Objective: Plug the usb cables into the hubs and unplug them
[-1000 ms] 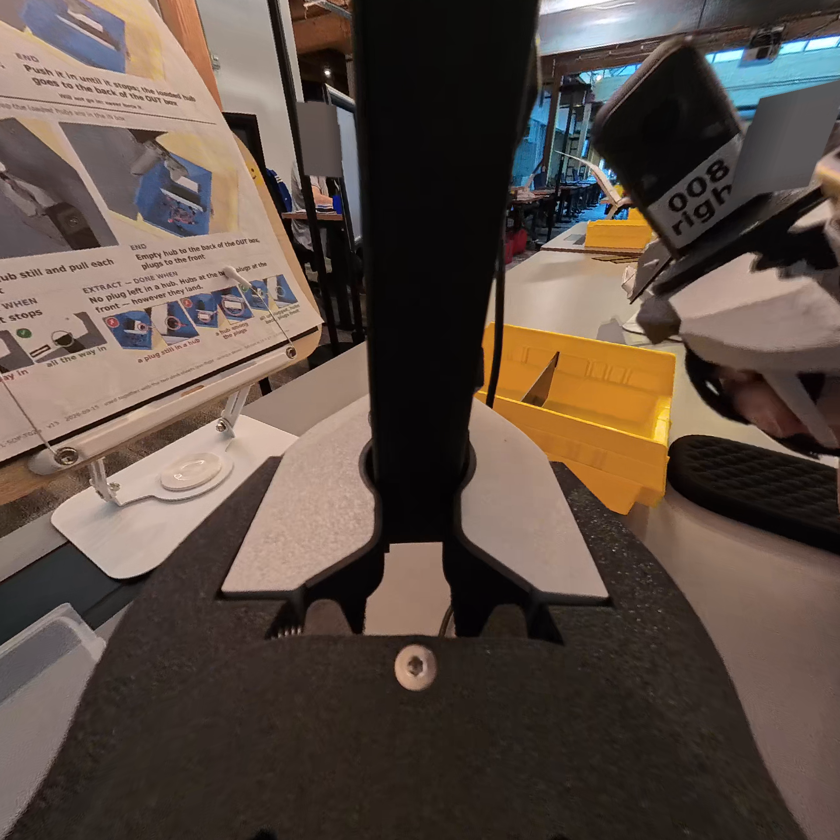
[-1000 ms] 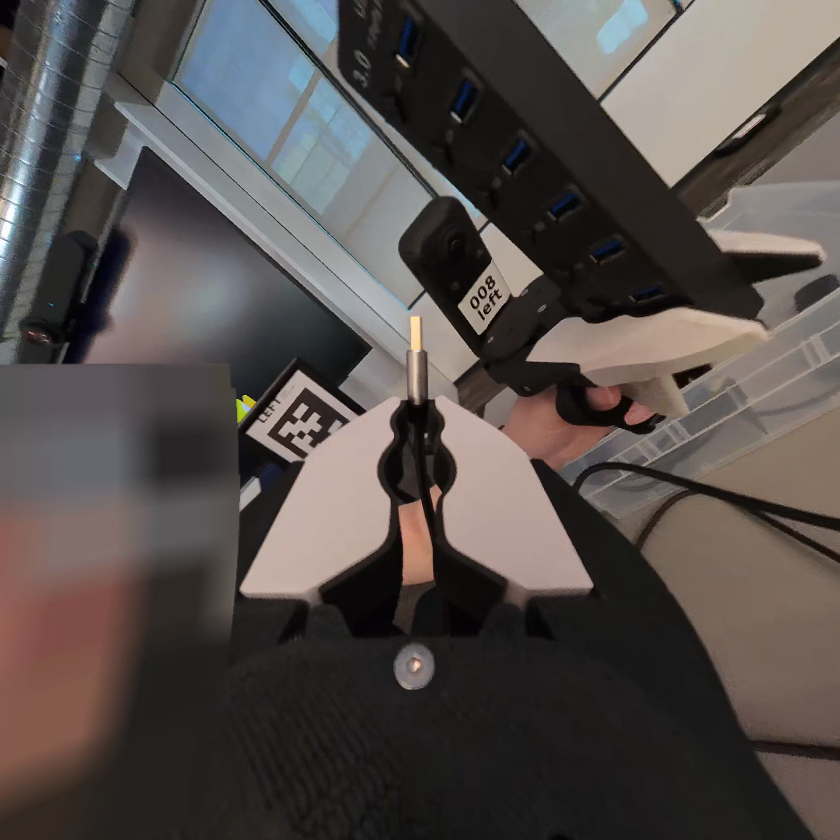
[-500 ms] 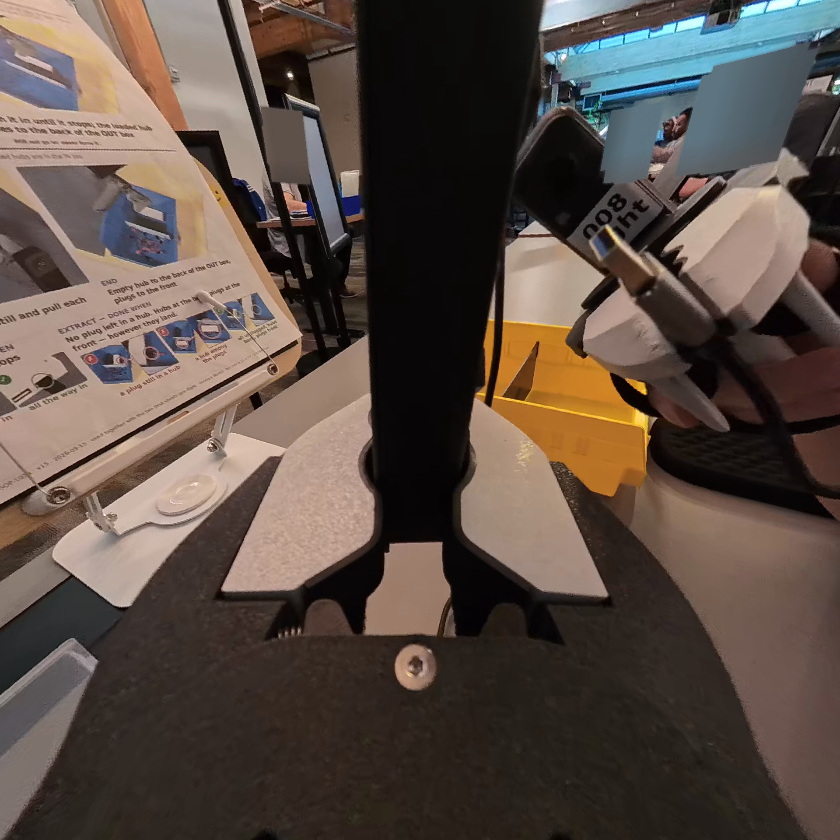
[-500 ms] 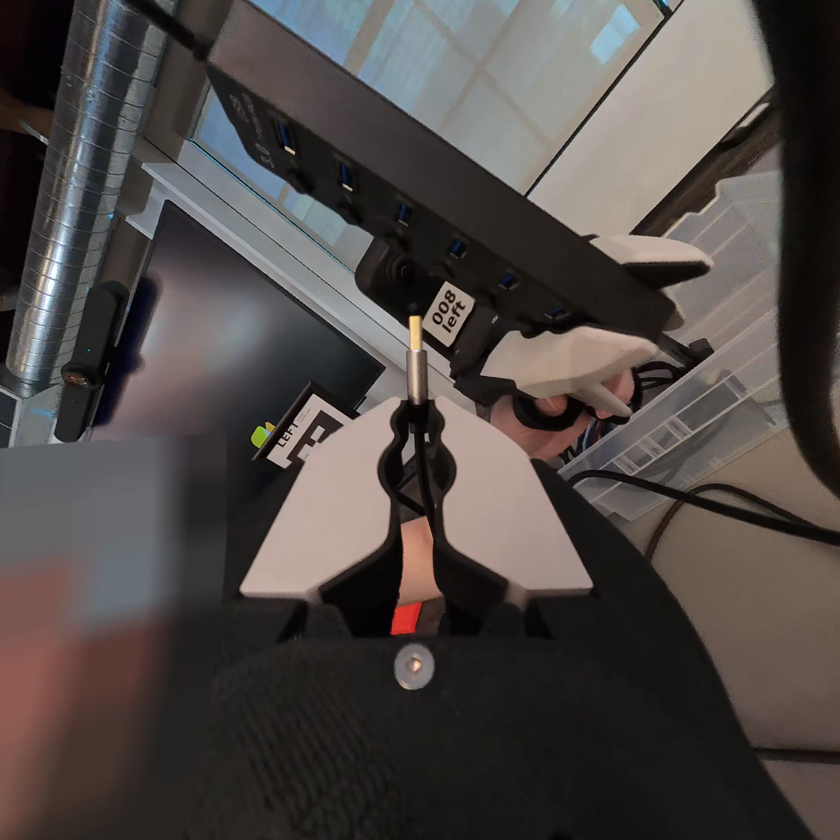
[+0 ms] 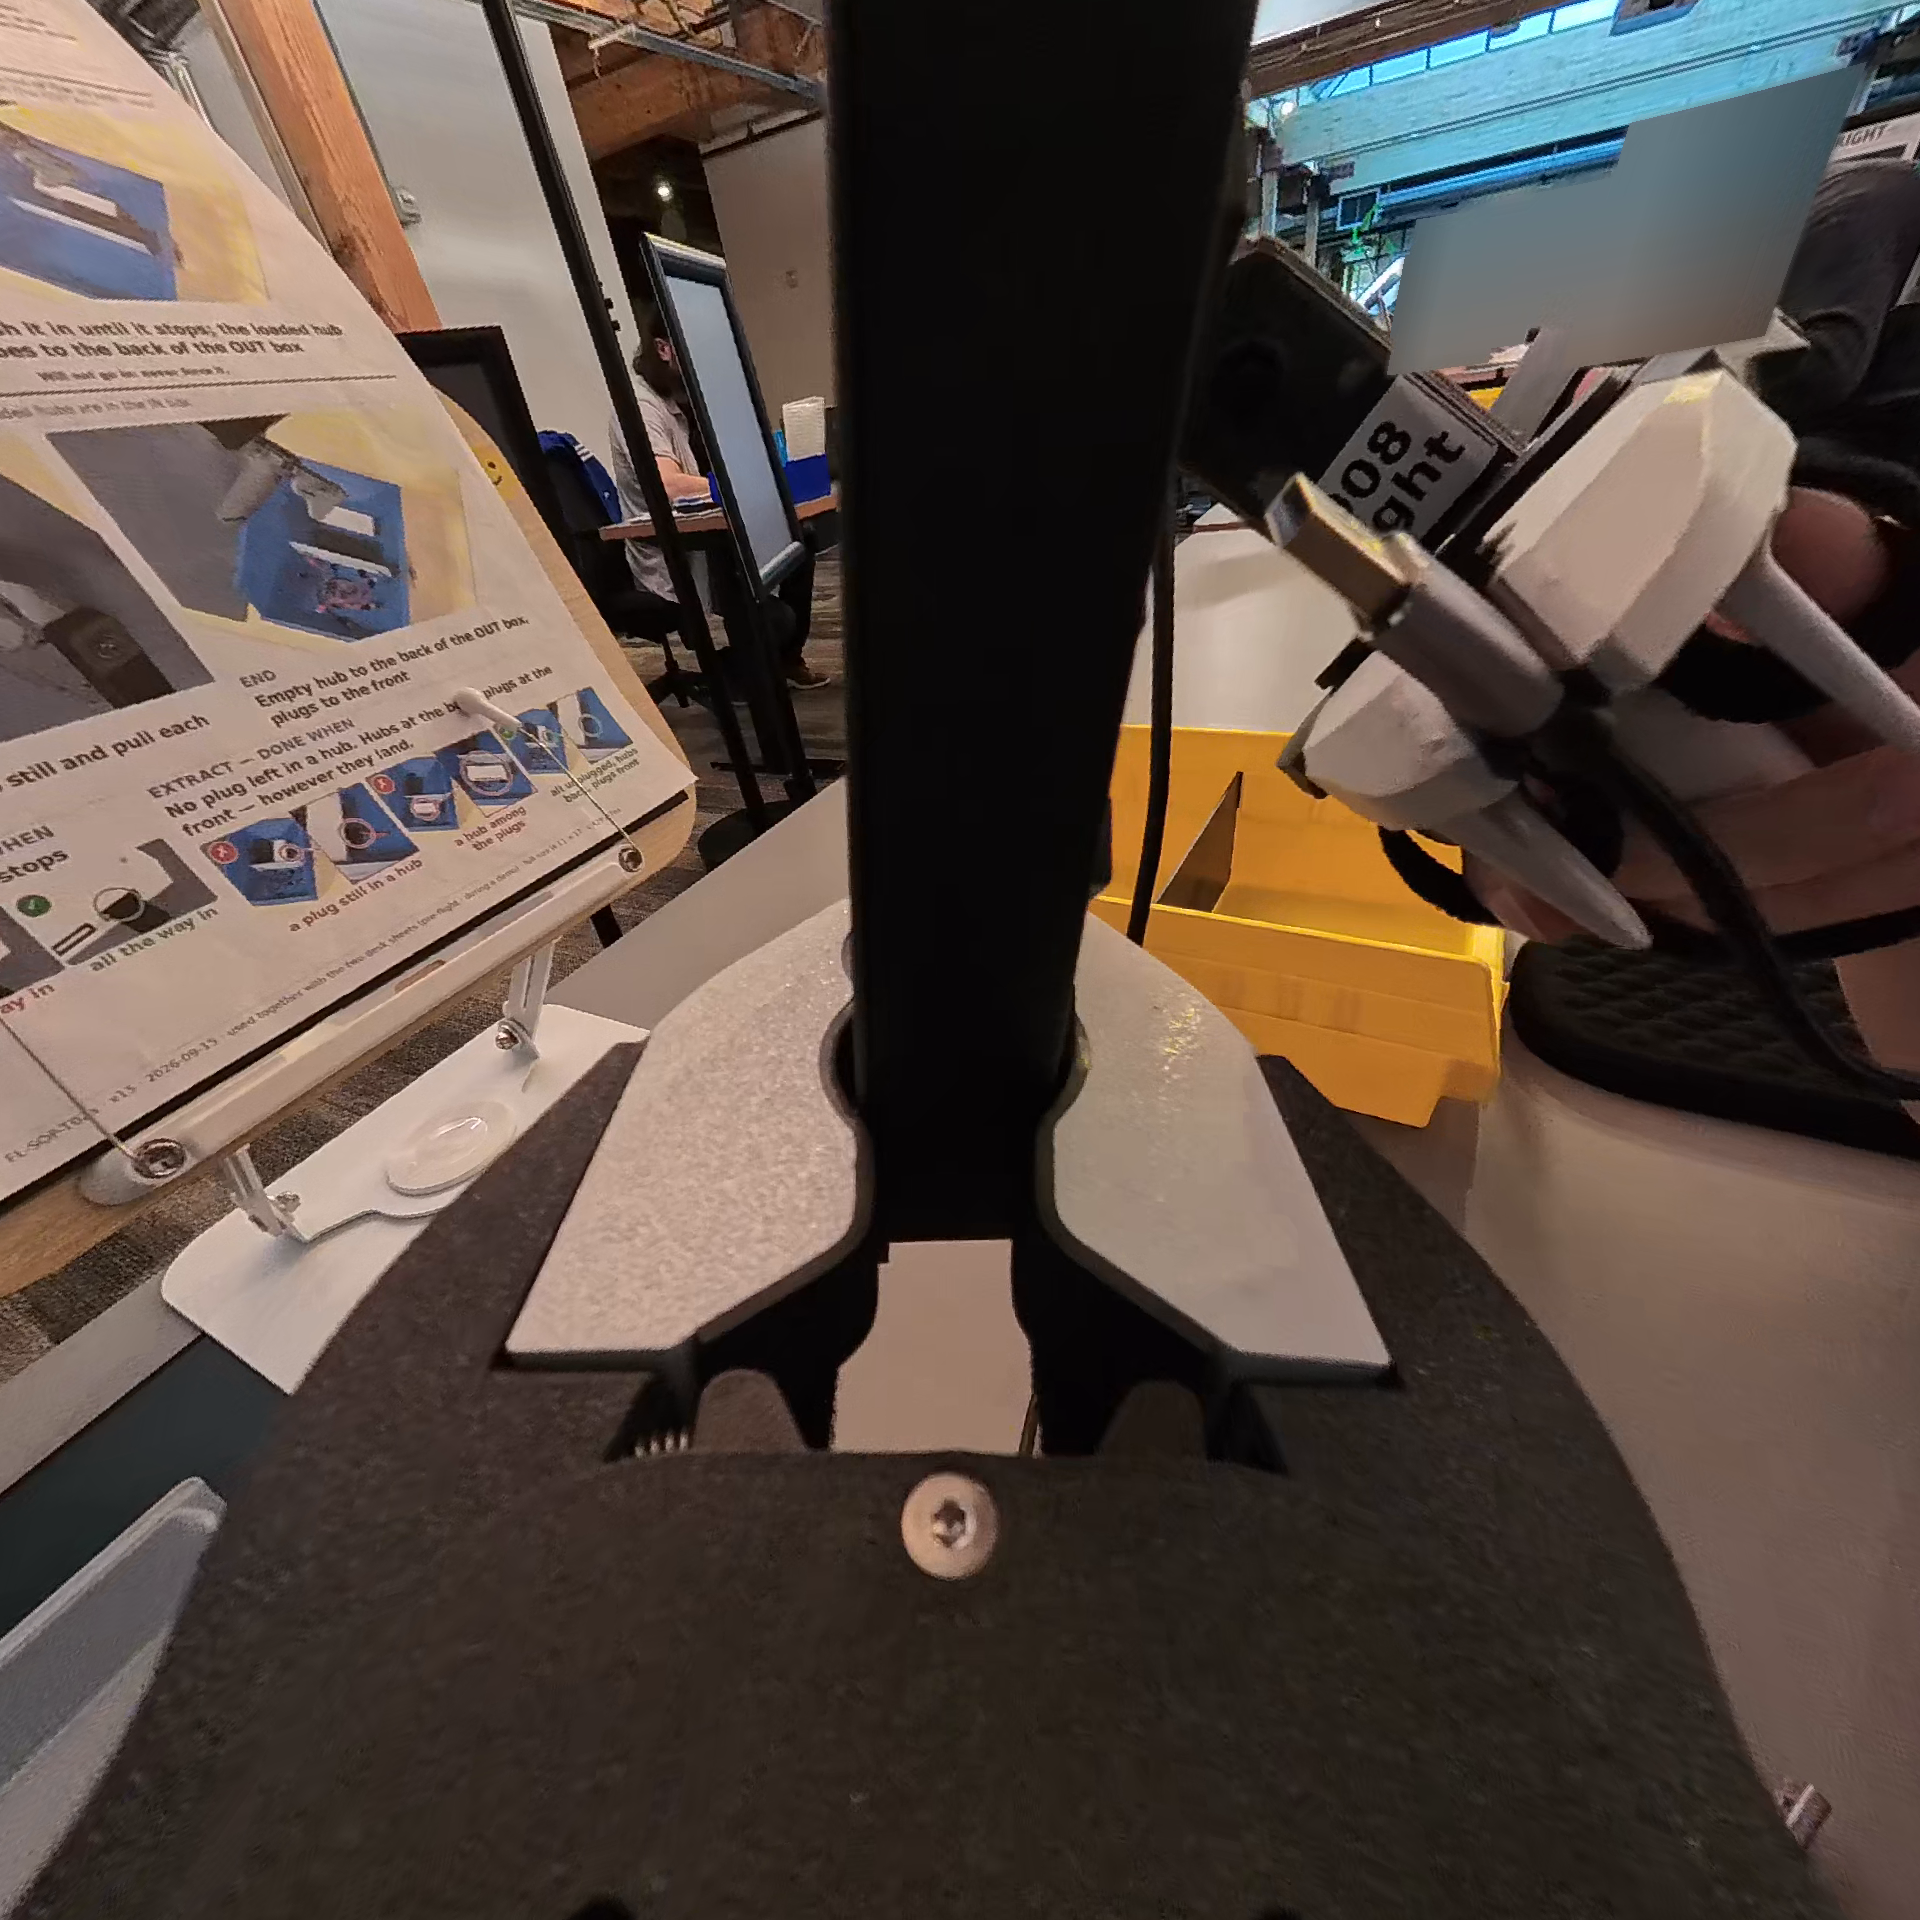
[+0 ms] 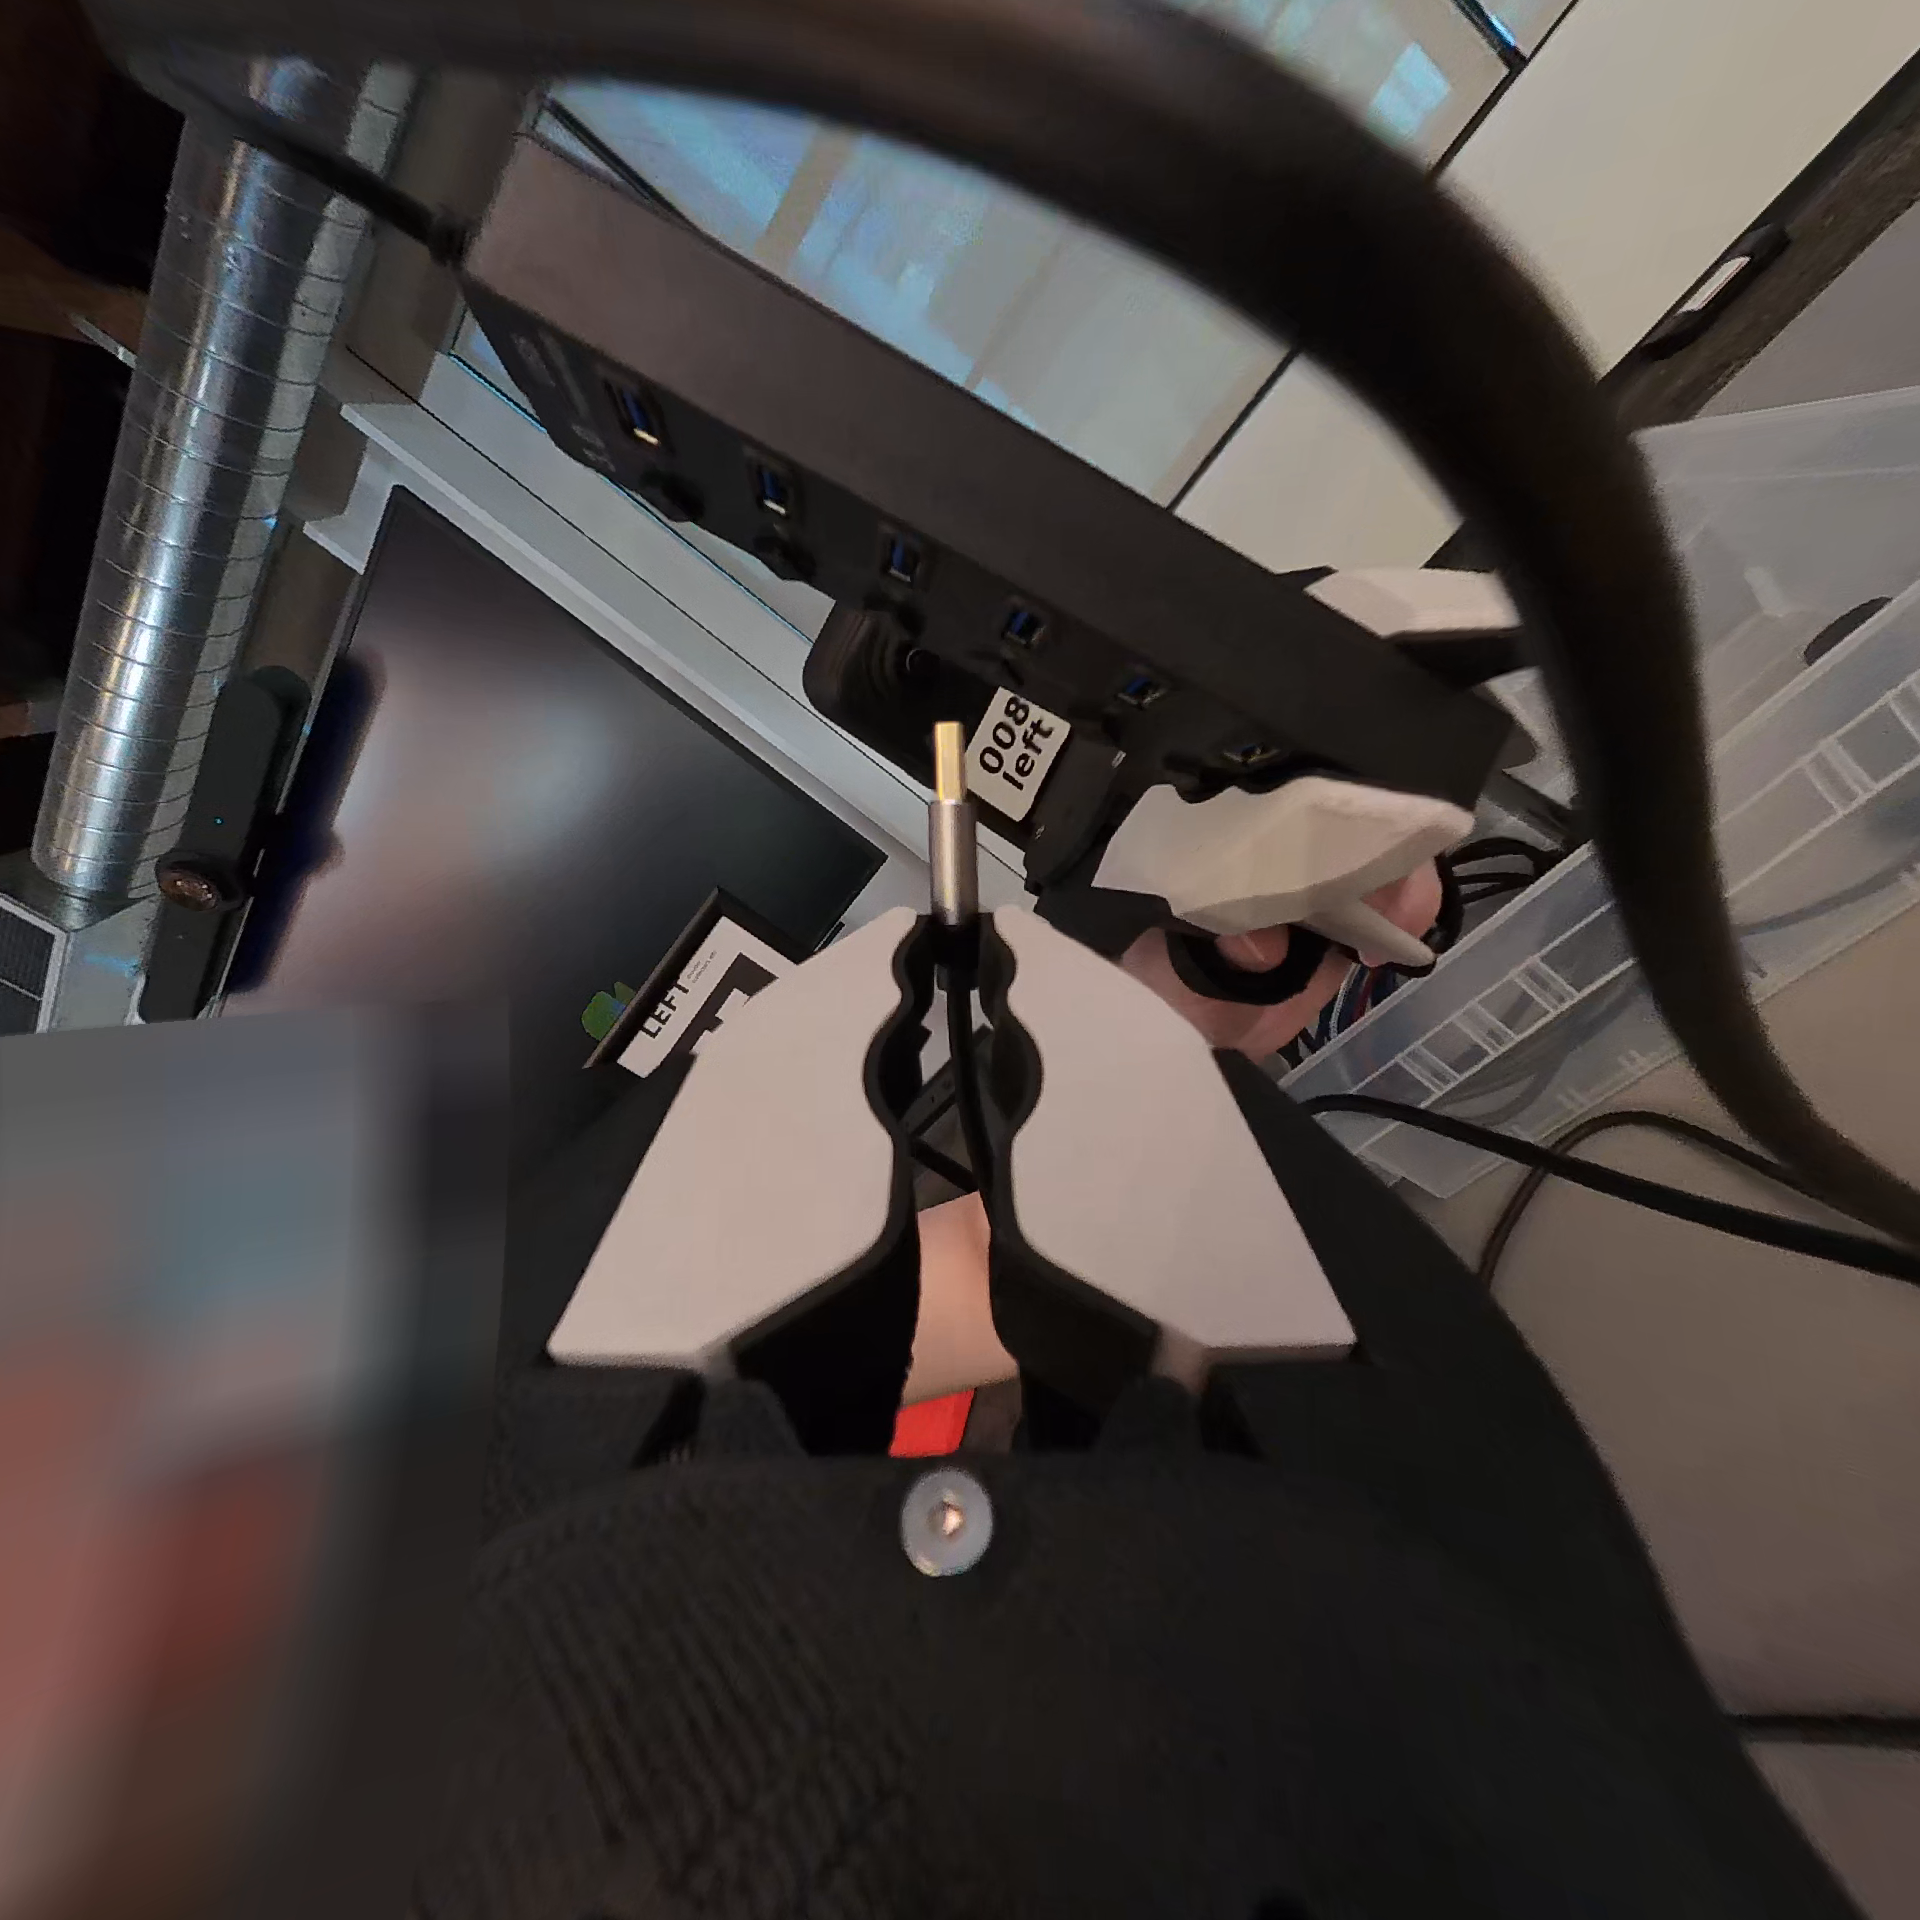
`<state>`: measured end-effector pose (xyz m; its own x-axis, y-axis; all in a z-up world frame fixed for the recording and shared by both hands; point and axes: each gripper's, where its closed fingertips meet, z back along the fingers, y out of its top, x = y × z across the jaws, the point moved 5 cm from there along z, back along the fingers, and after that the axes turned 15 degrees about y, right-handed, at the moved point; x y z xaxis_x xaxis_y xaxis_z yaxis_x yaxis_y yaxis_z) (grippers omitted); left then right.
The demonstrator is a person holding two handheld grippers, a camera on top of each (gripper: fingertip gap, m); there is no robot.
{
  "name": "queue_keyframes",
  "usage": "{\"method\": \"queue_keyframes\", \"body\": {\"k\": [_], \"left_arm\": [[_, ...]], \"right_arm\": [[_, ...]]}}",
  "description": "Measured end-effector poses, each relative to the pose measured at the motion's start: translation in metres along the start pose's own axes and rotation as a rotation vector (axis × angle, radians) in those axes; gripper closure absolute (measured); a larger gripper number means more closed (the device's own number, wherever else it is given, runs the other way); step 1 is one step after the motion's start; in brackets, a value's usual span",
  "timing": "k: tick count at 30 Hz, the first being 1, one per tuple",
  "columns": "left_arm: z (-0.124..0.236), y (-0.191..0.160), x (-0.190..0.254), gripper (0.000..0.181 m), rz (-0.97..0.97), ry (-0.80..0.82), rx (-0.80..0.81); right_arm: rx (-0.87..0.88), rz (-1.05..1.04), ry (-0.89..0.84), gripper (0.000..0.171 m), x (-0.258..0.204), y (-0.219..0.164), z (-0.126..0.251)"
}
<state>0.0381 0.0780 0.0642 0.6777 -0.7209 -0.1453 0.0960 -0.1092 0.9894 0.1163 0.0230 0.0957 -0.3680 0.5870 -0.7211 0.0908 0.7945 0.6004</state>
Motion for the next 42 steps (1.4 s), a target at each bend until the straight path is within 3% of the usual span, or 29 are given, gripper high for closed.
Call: {"method": "queue_keyframes", "body": {"k": [19, 27, 42], "left_arm": [[0.002, 0.000, -0.010, 0.155, 0.020, 0.042, -0.025], [0.002, -0.001, -0.010, 0.155, 0.010, 0.051, -0.022], [-0.001, -0.001, 0.000, 0.155, 0.003, 0.010, -0.006]], "right_arm": [[-0.096, -0.099, 0.086, 0.162, 0.008, -0.027, -0.029], [-0.025, -0.026, 0.027, 0.163, 0.006, -0.010, -0.011], [0.030, -0.100, 0.022, 0.163, 0.025, -0.002, 0.005]]}}
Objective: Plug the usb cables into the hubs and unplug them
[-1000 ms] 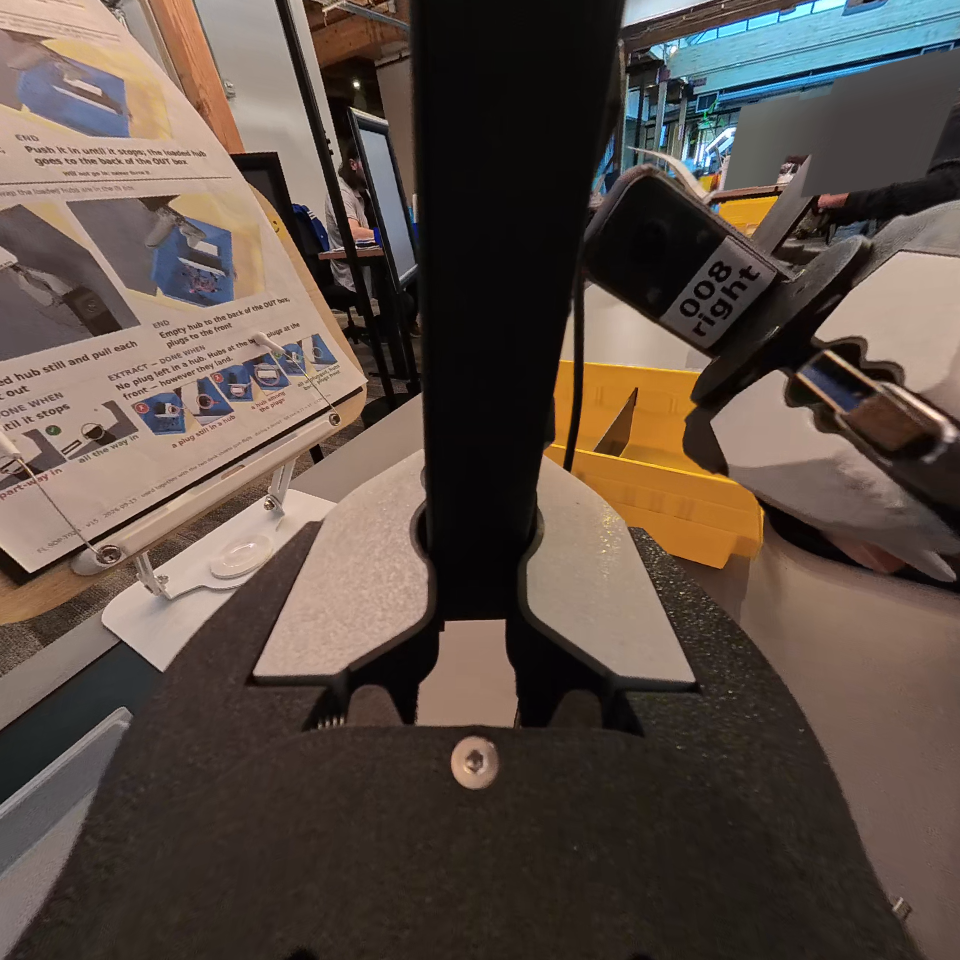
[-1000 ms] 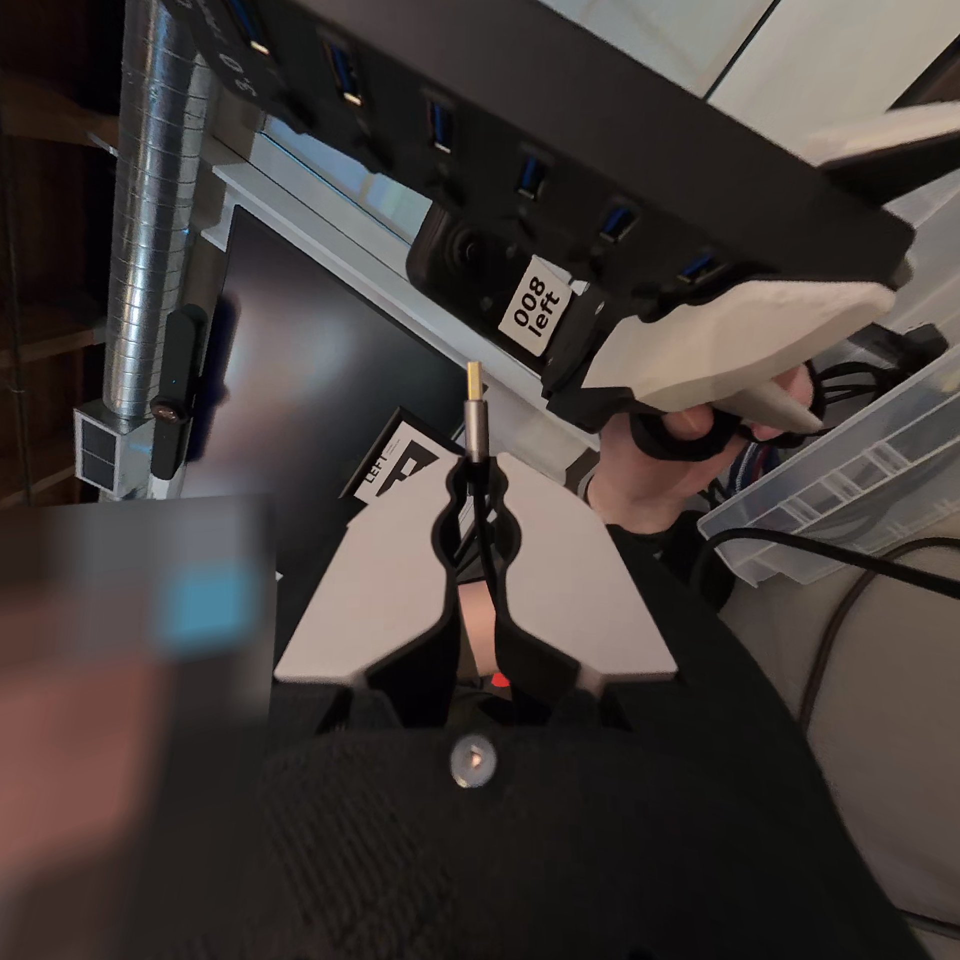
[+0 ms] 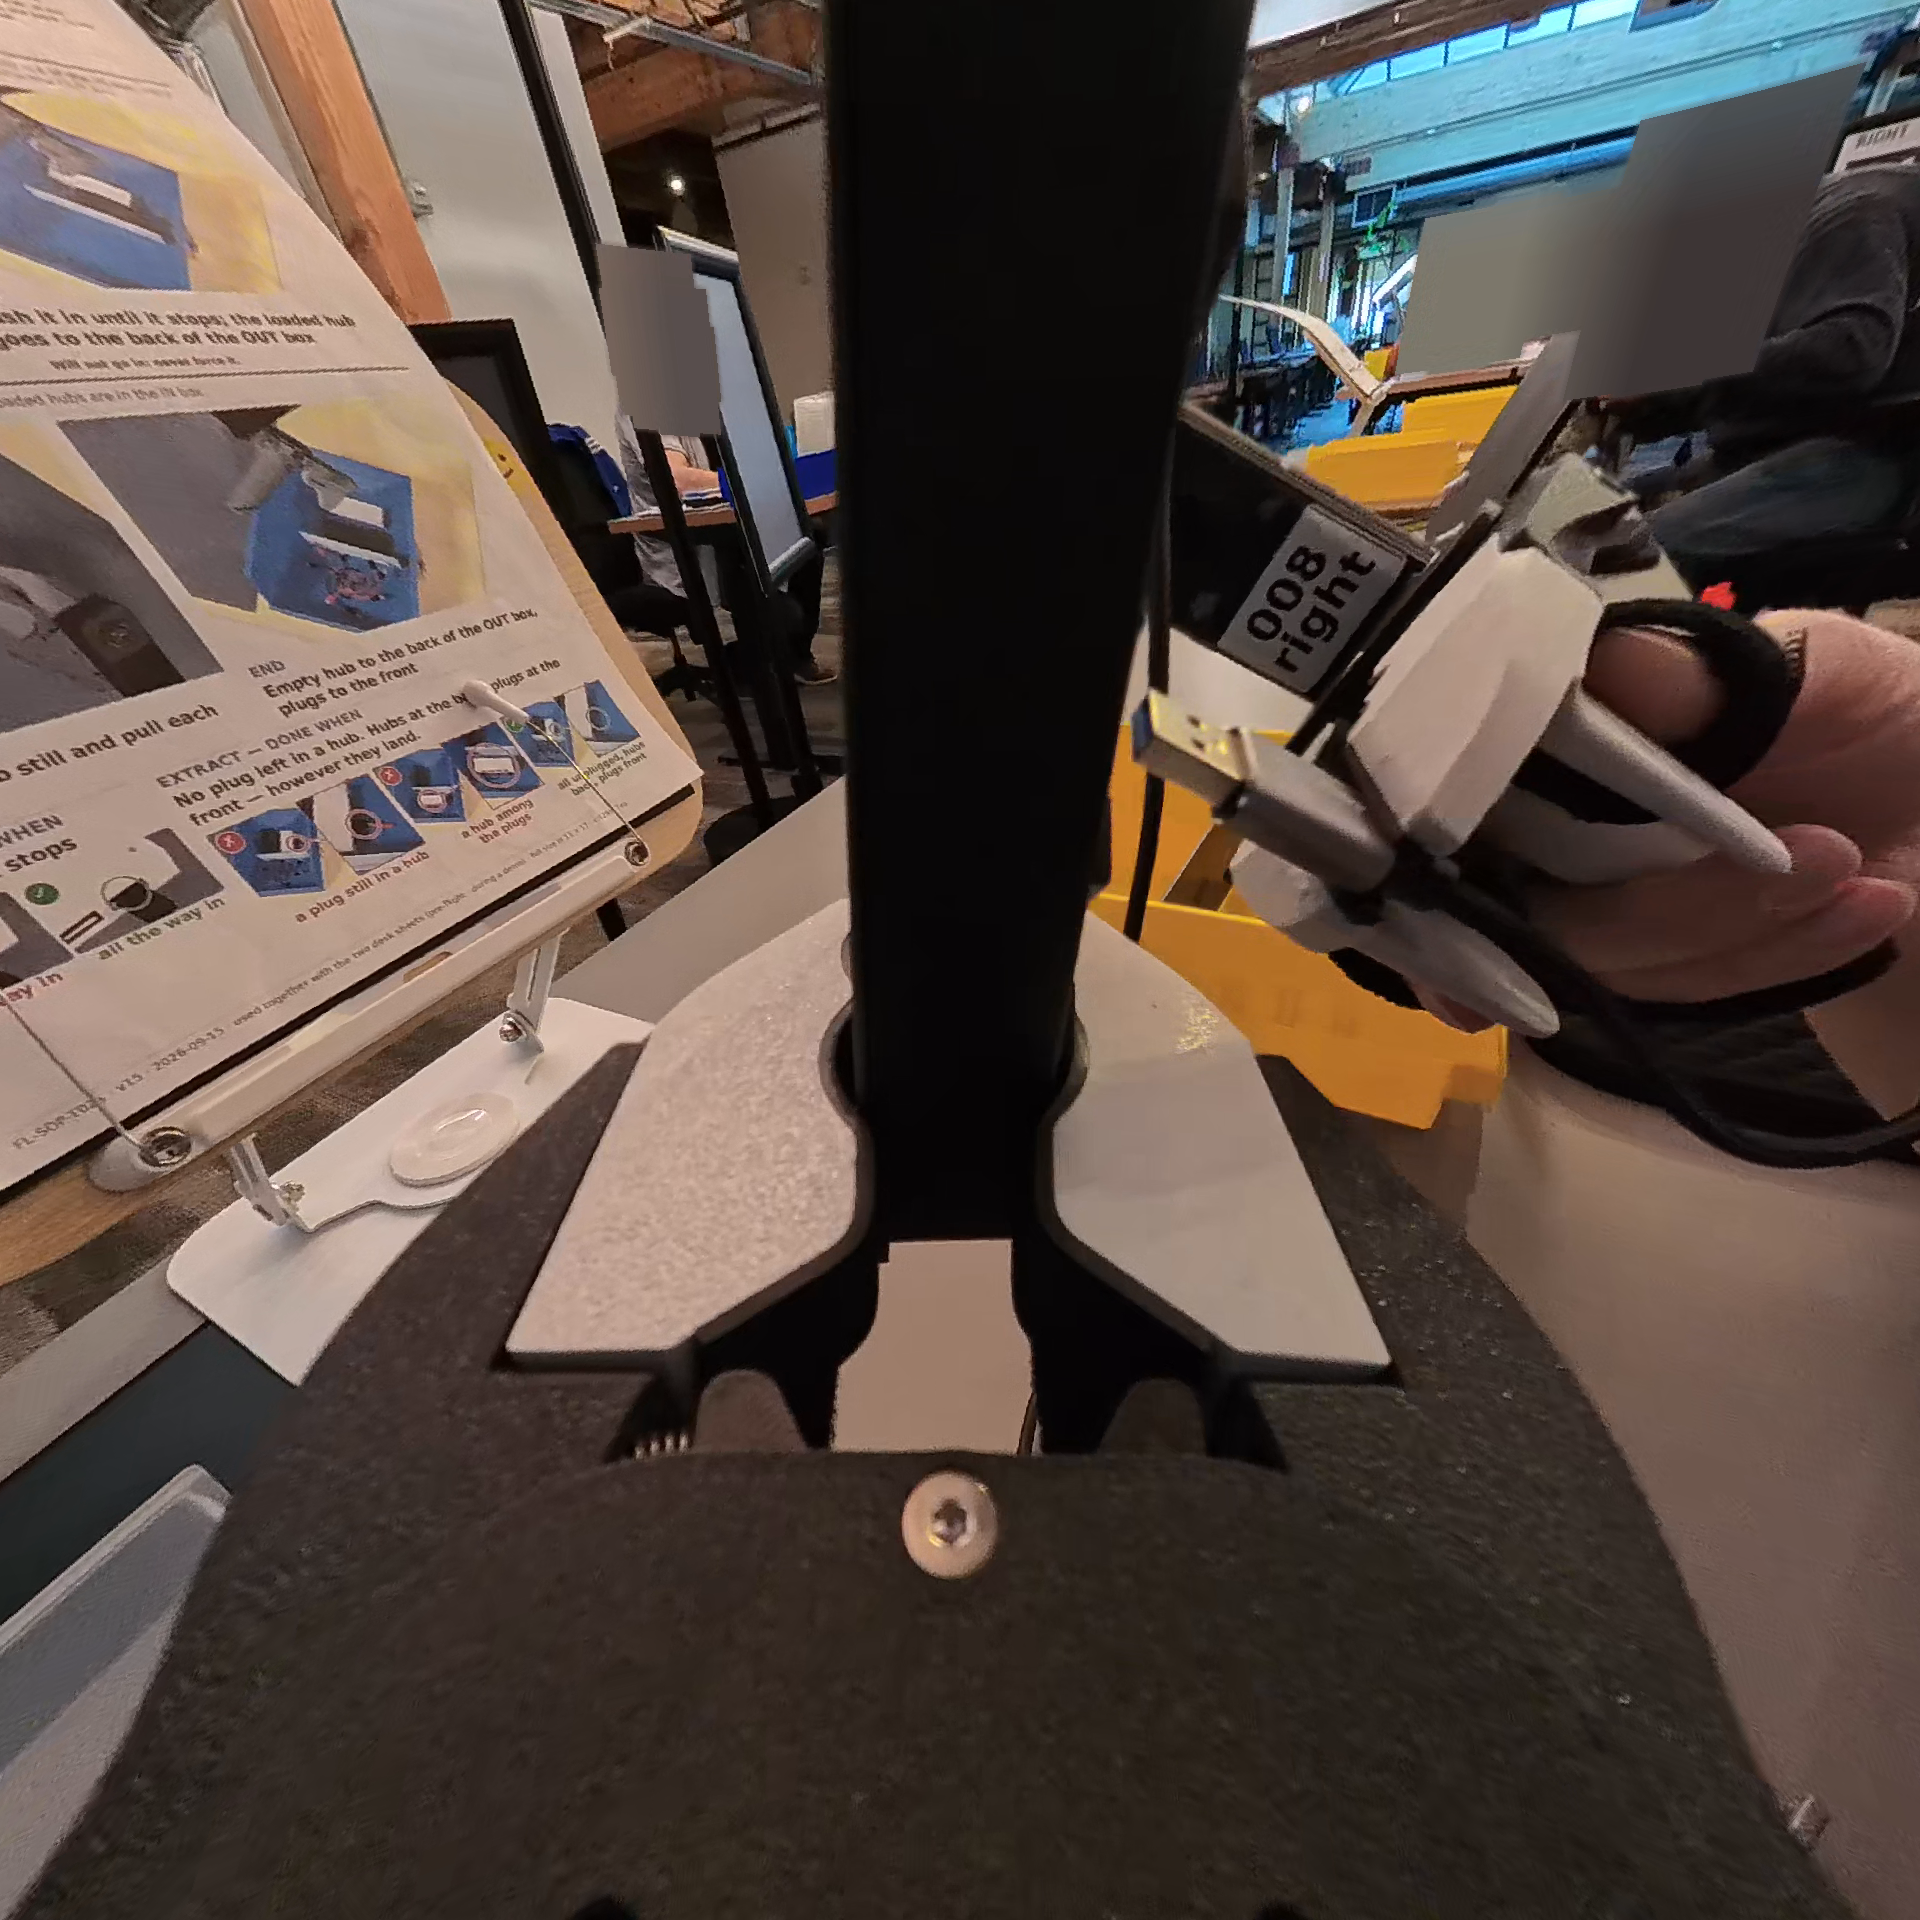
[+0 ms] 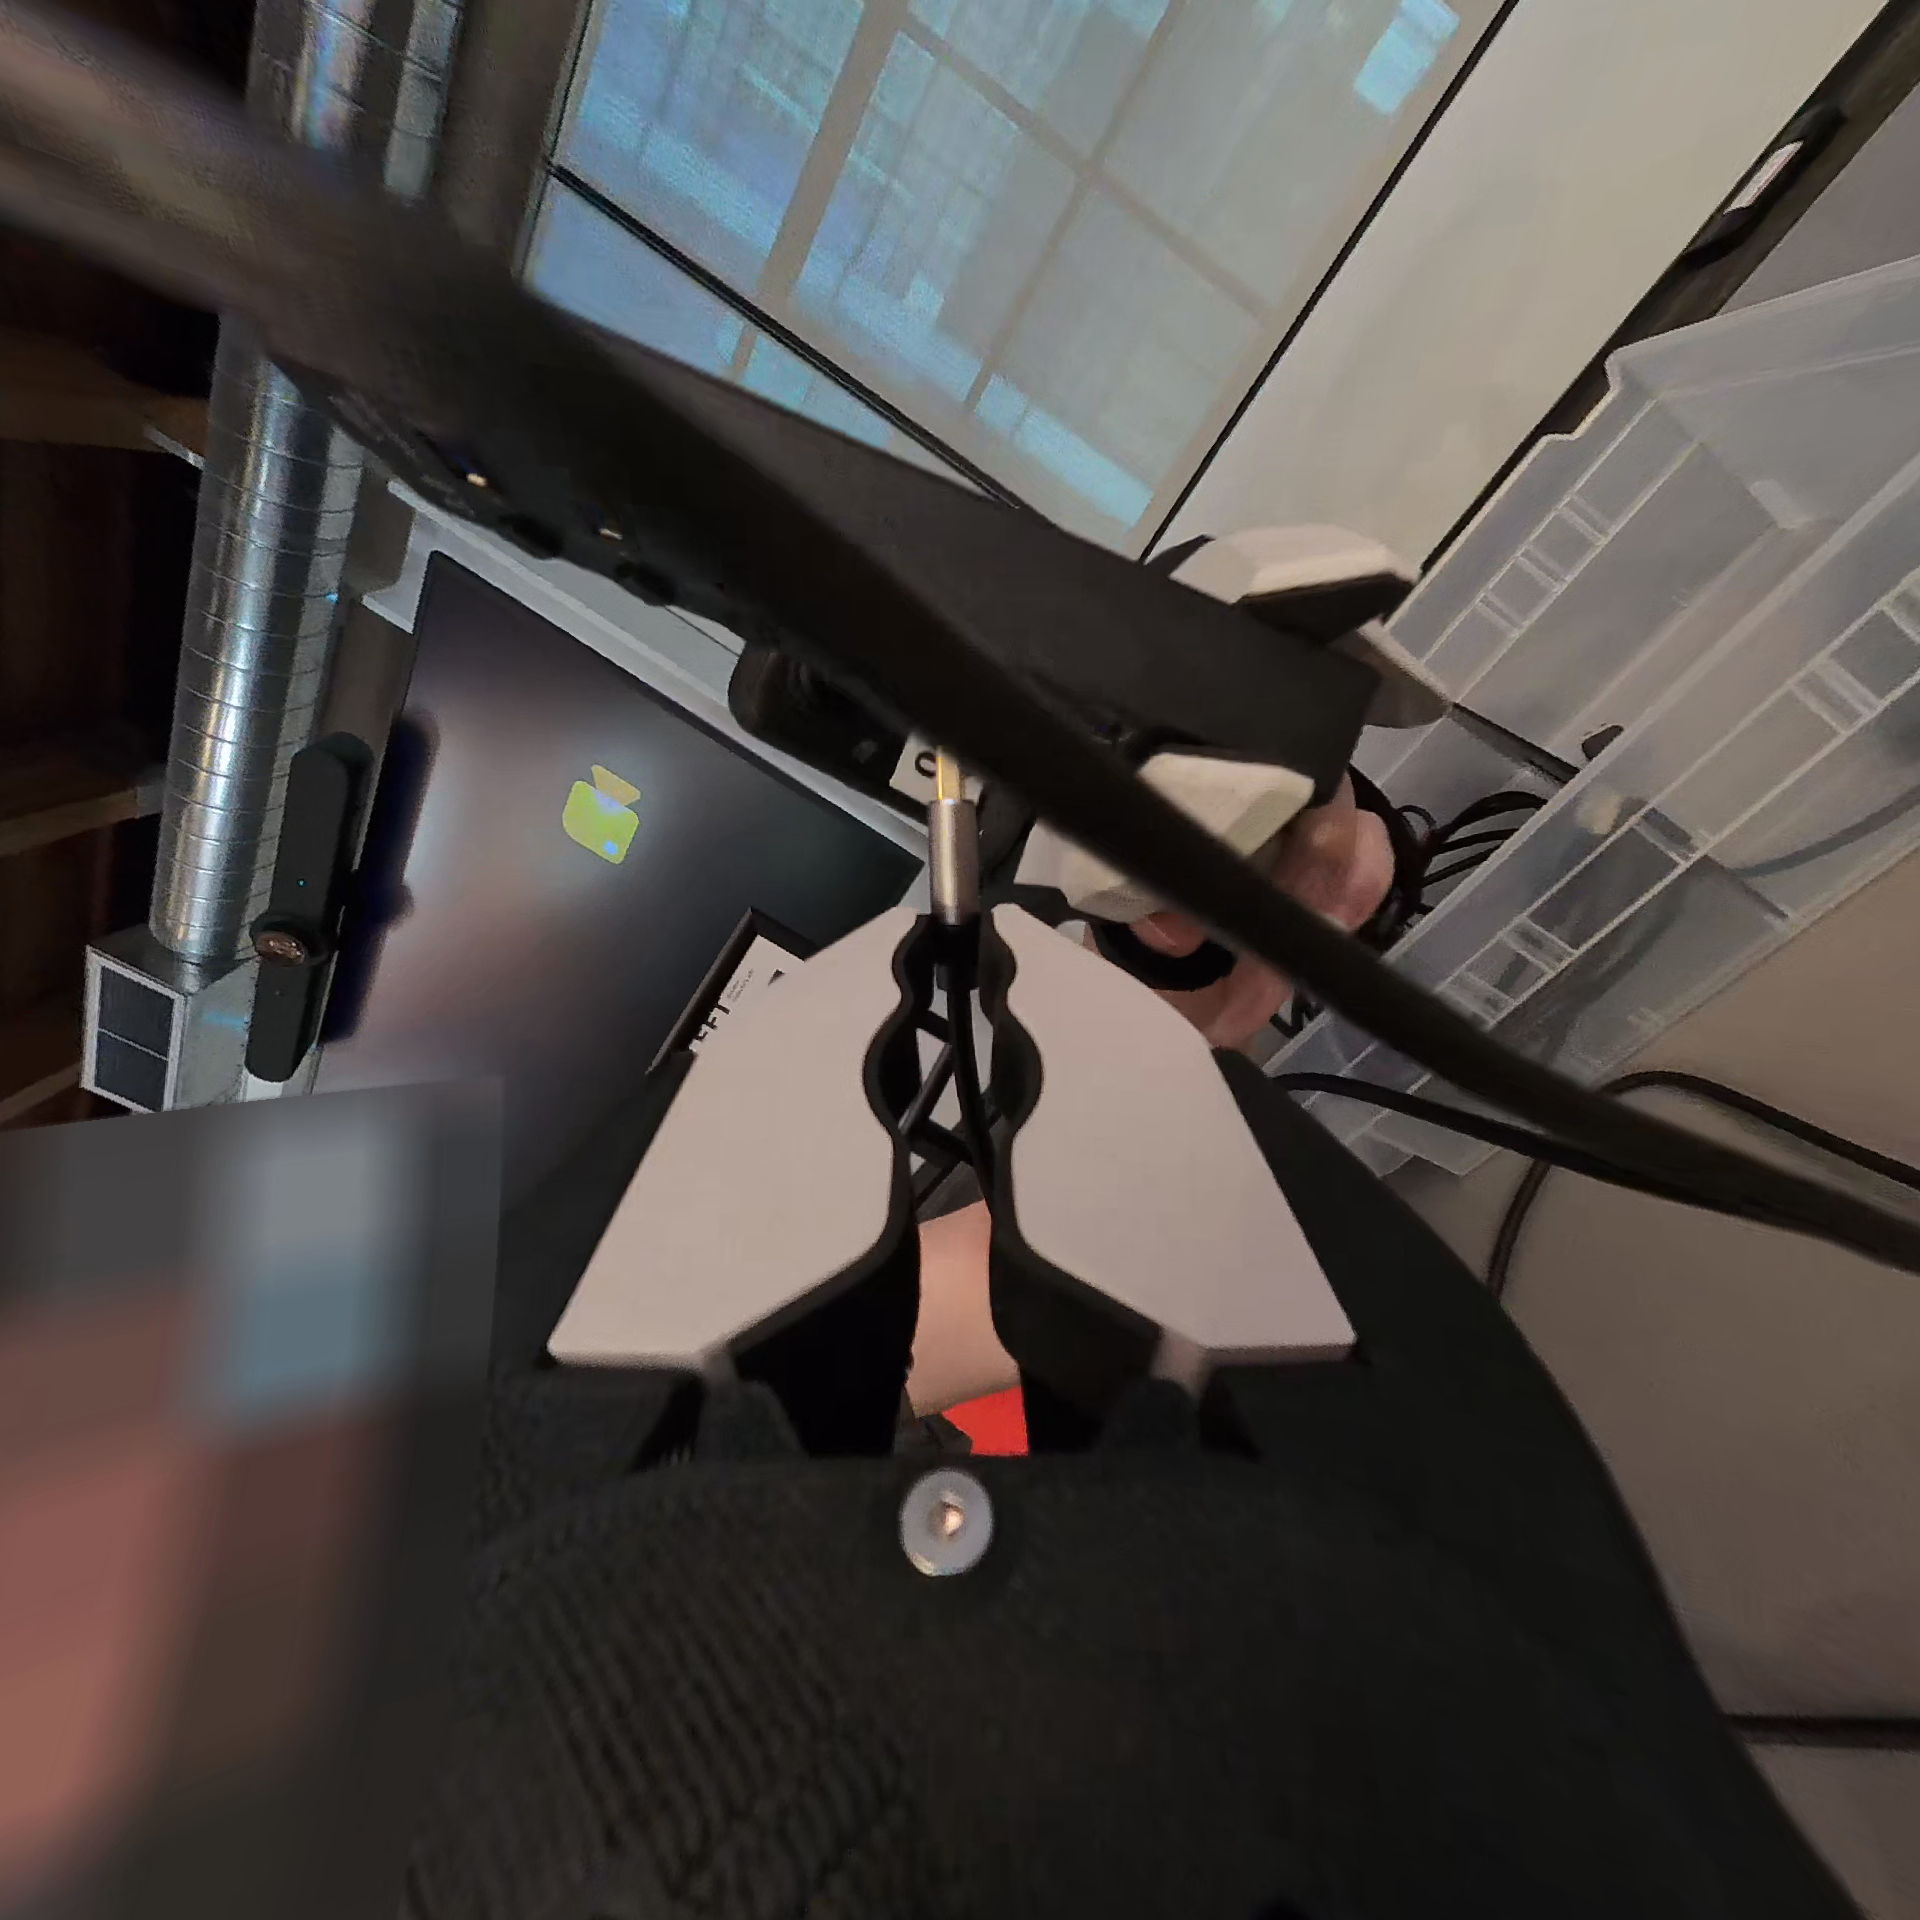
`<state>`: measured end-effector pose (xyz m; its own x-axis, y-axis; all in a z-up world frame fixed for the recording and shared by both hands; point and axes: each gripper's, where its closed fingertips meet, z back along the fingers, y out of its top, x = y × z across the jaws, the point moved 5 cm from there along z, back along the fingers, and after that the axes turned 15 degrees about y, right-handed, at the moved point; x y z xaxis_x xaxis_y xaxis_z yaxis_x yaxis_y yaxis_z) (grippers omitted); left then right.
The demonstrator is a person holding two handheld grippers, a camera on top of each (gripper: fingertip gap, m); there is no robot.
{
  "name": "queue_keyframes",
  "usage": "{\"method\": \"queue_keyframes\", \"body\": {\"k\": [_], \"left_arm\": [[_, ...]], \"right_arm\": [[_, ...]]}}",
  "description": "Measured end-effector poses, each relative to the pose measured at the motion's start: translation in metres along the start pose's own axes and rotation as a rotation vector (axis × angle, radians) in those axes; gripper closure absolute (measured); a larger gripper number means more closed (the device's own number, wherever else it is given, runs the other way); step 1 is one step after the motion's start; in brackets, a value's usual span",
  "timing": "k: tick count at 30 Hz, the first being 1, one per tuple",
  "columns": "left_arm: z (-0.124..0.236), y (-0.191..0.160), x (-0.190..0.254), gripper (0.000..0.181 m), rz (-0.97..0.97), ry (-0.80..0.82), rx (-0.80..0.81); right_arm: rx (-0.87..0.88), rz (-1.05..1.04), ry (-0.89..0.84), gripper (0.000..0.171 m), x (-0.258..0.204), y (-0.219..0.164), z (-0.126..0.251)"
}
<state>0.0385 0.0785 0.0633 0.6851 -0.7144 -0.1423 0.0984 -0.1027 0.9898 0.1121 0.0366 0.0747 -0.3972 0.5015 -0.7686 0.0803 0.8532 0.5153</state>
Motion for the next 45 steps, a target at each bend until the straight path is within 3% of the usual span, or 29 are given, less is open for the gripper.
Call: {"method": "queue_keyframes", "body": {"k": [26, 36, 45], "left_arm": [[0.008, -0.002, 0.008, 0.156, -0.185, -0.086, 0.011], [0.011, -0.003, 0.004, 0.155, -0.273, -0.037, 0.007], [0.005, -0.006, 0.005, 0.156, -0.147, -0.057, -0.093]], "right_arm": [[-0.043, -0.091, 0.070, 0.163, 0.006, -0.005, 0.001], [-0.043, -0.056, 0.054, 0.163, 0.008, -0.007, -0.006], [-0.005, -0.073, 0.091, 0.162, 0.011, -0.002, 0.000]]}}
